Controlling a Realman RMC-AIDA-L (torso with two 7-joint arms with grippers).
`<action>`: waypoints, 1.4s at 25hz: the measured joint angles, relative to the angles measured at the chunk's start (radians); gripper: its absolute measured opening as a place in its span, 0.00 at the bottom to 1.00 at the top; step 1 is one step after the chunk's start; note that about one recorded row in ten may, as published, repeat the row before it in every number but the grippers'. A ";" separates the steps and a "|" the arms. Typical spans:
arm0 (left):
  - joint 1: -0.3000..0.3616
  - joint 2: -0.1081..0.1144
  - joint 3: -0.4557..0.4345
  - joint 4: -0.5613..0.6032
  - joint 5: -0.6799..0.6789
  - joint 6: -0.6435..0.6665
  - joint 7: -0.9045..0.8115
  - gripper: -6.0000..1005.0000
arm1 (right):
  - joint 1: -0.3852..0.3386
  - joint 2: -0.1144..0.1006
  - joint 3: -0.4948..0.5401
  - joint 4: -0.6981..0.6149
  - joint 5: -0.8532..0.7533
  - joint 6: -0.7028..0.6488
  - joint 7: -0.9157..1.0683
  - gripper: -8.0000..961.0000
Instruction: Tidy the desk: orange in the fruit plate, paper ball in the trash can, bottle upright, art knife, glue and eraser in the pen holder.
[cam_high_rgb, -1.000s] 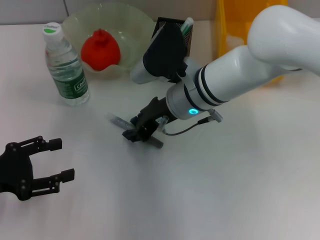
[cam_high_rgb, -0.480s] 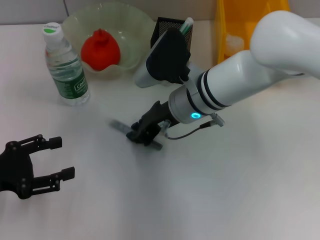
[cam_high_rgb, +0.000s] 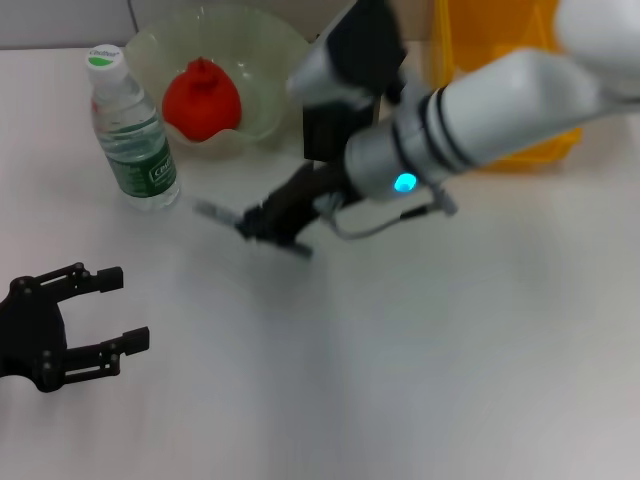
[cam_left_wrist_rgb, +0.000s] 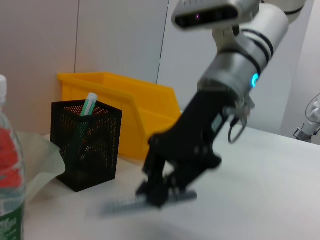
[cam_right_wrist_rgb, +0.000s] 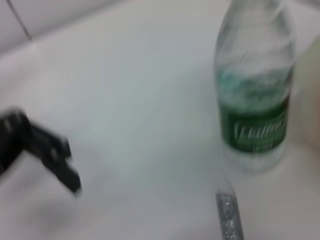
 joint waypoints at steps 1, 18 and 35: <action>-0.002 -0.001 -0.001 -0.001 0.000 0.000 0.000 0.81 | -0.013 -0.002 0.061 -0.027 -0.025 -0.034 -0.009 0.15; -0.032 -0.026 -0.035 -0.005 -0.002 -0.006 0.000 0.81 | -0.156 0.007 0.545 0.035 0.324 -0.095 -0.688 0.14; -0.127 -0.117 -0.052 -0.177 -0.260 0.053 0.040 0.81 | -0.410 -0.003 0.601 0.099 0.626 -0.524 -1.043 0.14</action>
